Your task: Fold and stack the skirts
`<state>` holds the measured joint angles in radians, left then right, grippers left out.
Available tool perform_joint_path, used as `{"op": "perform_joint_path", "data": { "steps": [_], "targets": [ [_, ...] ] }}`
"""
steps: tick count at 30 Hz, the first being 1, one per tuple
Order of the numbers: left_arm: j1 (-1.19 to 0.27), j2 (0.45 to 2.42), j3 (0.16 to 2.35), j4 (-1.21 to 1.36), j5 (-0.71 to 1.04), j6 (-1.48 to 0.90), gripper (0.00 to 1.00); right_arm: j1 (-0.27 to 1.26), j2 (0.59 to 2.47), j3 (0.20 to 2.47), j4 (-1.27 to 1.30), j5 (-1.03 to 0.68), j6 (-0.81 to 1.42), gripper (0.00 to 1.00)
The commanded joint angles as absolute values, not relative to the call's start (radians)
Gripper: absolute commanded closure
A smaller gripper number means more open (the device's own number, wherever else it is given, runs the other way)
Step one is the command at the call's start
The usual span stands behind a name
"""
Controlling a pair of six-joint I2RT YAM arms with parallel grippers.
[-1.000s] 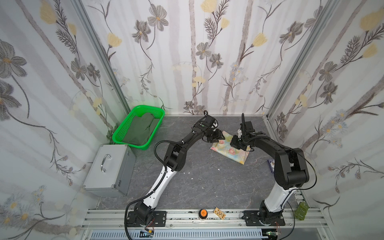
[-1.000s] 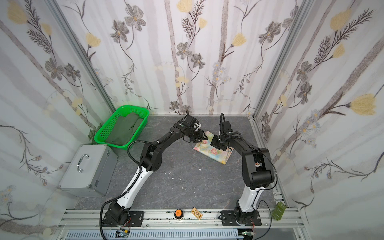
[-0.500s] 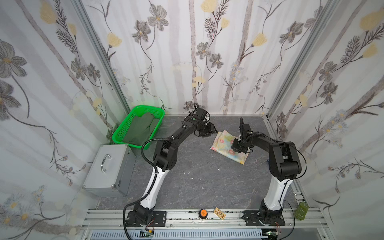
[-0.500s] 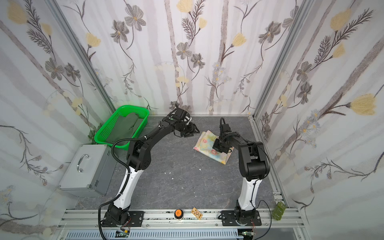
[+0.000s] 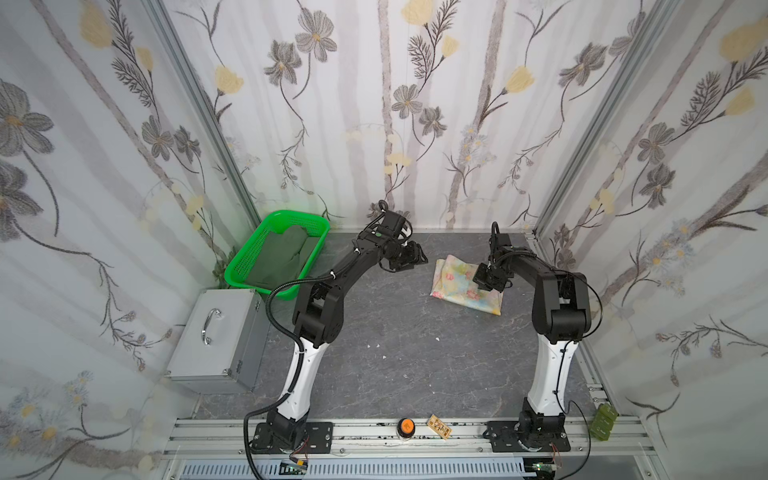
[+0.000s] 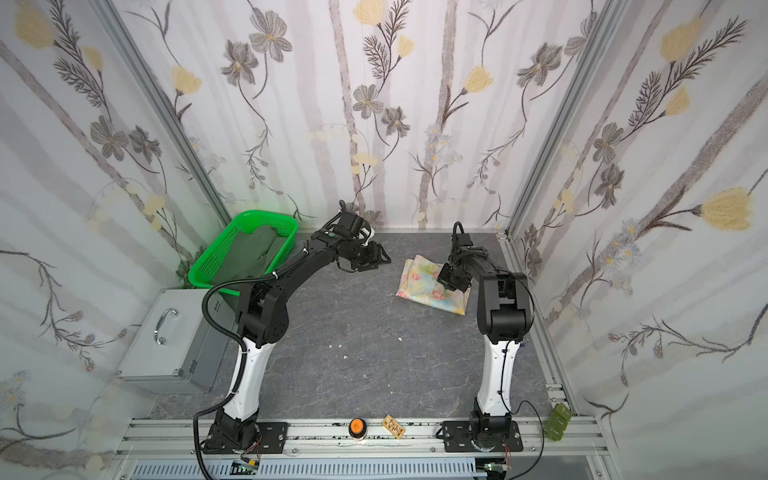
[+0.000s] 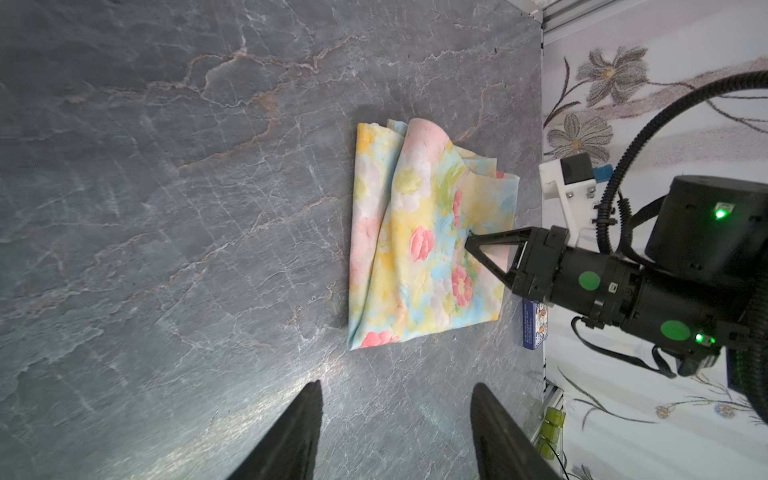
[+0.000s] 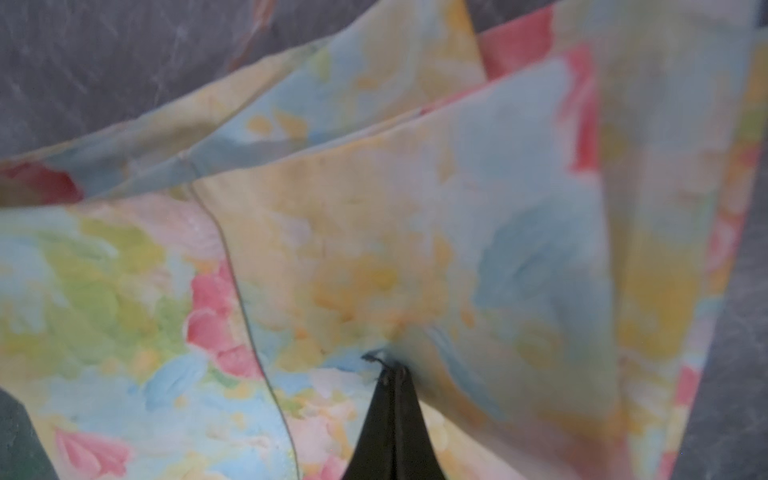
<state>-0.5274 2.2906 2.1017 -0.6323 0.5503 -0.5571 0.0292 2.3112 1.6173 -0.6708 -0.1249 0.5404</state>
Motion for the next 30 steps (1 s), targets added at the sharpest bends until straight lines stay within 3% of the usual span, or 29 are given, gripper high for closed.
{"op": "perform_joint_path", "data": {
  "steps": [1, 12, 20, 26, 30],
  "targets": [
    [-0.528, 2.271, 2.081, -0.629, 0.545, -0.538, 0.40, 0.003, 2.348, 1.671, -0.723, -0.118, 0.517, 1.00],
    [-0.528, 2.225, 2.012, -0.630, 0.532, -0.508, 0.40, -0.086, 2.428, 1.808, -0.760, -0.093, 0.512, 1.00],
    [-0.528, 2.191, 1.969, -0.630, 0.504, -0.500, 0.40, -0.129, 2.579, 2.085, -0.876, -0.053, 0.472, 1.00],
    [-0.526, 2.176, 1.963, -0.629, 0.471, -0.499, 0.40, -0.130, 2.556, 2.078, -0.871, -0.081, 0.472, 1.00],
    [-0.523, 2.169, 1.973, -0.629, 0.465, -0.498, 0.40, -0.098, 2.444, 1.955, -0.831, -0.066, 0.469, 1.00]
  ]
}}
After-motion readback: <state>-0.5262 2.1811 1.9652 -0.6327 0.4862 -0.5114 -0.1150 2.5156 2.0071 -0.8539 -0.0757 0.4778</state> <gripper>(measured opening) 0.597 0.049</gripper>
